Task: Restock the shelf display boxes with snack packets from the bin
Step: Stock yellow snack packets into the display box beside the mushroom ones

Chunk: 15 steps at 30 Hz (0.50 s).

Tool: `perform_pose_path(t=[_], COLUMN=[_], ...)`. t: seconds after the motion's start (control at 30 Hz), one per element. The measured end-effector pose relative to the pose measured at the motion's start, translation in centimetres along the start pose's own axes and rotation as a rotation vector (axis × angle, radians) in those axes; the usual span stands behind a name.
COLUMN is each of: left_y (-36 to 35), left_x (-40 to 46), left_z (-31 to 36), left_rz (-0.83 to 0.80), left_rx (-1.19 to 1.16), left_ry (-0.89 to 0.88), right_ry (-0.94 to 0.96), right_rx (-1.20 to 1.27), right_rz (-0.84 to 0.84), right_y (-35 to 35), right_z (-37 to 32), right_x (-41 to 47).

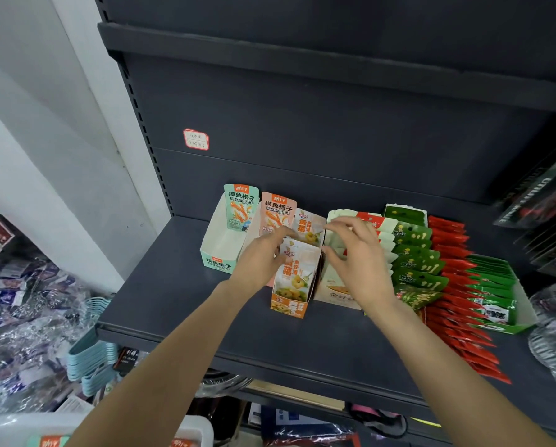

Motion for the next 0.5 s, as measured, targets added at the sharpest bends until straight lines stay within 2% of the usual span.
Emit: perform_pose_path(t=[0.17,0.3,0.5], left_y=[-0.1,-0.3,-1.3], left_x=[2.1,3.8,5.9], left_z=[0.6,0.8,1.0], left_rz=[0.047,0.055,-0.032], left_rx=[0.072,0.132,0.204], left_ry=[-0.013,-0.017,-0.049], right_ry=[-0.066,-0.045,-0.025], right_rx=[-0.19,-0.217,-0.217], right_rz=[-0.215,-0.244,-0.308], right_y=[-1.0,-1.2,-1.3], right_z=[2.2,2.5,2.8], right_x=[0.8,1.0,1.2])
Point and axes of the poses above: each hand's wrist, its own x-axis towards the middle knuckle, its own y-axis out of the back of the hand, z = x × y, the point moved 7 cm from there along x, towards the middle knuckle, and after that the axes turned 3 degrees about -x, right-handed, at the moved point
